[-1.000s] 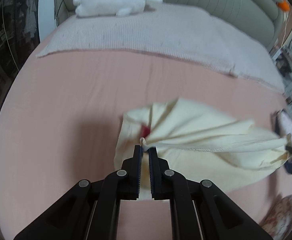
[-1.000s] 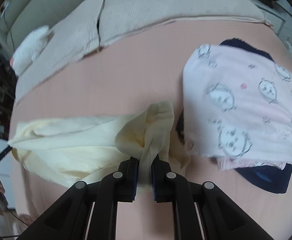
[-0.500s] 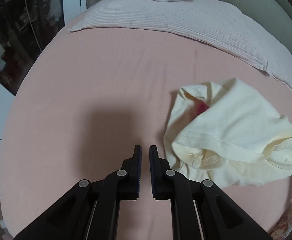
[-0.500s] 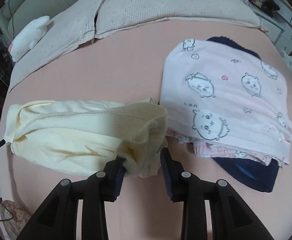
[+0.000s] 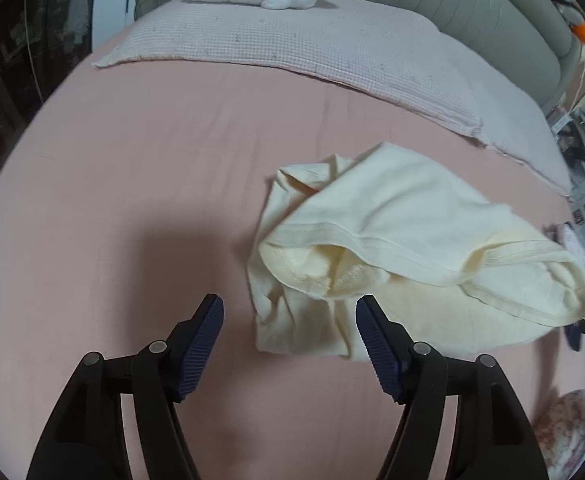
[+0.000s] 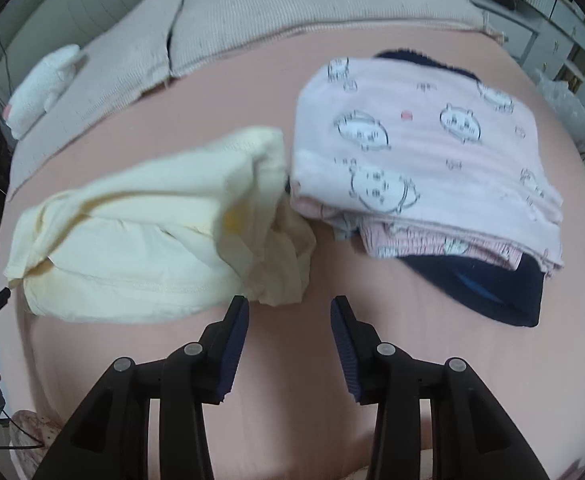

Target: Fold clothes

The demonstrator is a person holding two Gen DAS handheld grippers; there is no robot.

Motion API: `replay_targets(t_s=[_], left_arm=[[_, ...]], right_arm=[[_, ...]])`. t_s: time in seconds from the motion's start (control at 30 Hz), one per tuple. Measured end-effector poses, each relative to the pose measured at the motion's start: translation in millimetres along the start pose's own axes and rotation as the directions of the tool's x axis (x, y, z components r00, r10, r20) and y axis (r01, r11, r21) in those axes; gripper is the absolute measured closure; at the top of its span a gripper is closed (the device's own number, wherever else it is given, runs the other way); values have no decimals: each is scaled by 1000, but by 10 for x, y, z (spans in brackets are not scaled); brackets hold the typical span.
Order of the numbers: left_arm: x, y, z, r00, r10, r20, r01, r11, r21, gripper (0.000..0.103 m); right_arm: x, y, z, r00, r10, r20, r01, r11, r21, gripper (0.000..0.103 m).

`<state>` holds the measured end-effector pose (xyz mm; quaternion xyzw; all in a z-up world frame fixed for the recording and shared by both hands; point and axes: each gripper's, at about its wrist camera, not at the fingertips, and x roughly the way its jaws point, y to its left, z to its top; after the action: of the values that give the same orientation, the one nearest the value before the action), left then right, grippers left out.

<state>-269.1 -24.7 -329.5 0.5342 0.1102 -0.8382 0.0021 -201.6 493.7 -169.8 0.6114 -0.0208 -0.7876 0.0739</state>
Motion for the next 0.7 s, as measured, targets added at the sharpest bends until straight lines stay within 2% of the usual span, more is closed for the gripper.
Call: replay_targets(t_s=[0.1, 0.17, 0.27, 0.37, 0.4, 0.43, 0.53, 0.57, 0.63, 0.7], left_arm=[[126, -39, 98, 999, -26, 29, 27, 1000, -12, 36], [212, -30, 142, 999, -40, 29, 41, 998, -45, 37], [185, 78, 157, 985, -171, 18, 172, 975, -140, 37], [16, 189, 128, 980, -191, 61, 199, 966, -166, 37], [-15, 236, 139, 977, -201, 74, 211, 960, -185, 37], [-38, 288, 160, 973, -210, 97, 226, 952, -208, 37], [11, 358, 290, 963, -224, 152, 258, 929, -266, 37], [100, 345, 358, 960, -238, 145, 270, 921, -281, 37], [254, 311, 433, 966, -232, 111, 255, 917, -305, 37], [399, 248, 493, 969, -235, 77, 247, 912, -326, 39]], right_arm=[[57, 4, 37, 999, 43, 30, -44, 997, 57, 61], [143, 52, 92, 995, 100, 12, -101, 990, 97, 61], [158, 113, 152, 984, 178, -31, -171, 972, 161, 61], [-30, 137, 144, 967, 253, -12, -247, 954, 171, 59], [-78, 132, 141, 969, 249, 5, -246, 954, 172, 51], [-101, 126, 152, 973, 231, 24, -232, 956, 179, 49], [-65, 146, 317, 978, 184, 102, -203, 956, 214, 49], [-44, 164, 388, 976, 177, 125, -202, 953, 227, 49], [-2, 285, 576, 969, 192, 152, -224, 946, 233, 49], [20, 423, 765, 973, 154, 169, -191, 953, 235, 49]])
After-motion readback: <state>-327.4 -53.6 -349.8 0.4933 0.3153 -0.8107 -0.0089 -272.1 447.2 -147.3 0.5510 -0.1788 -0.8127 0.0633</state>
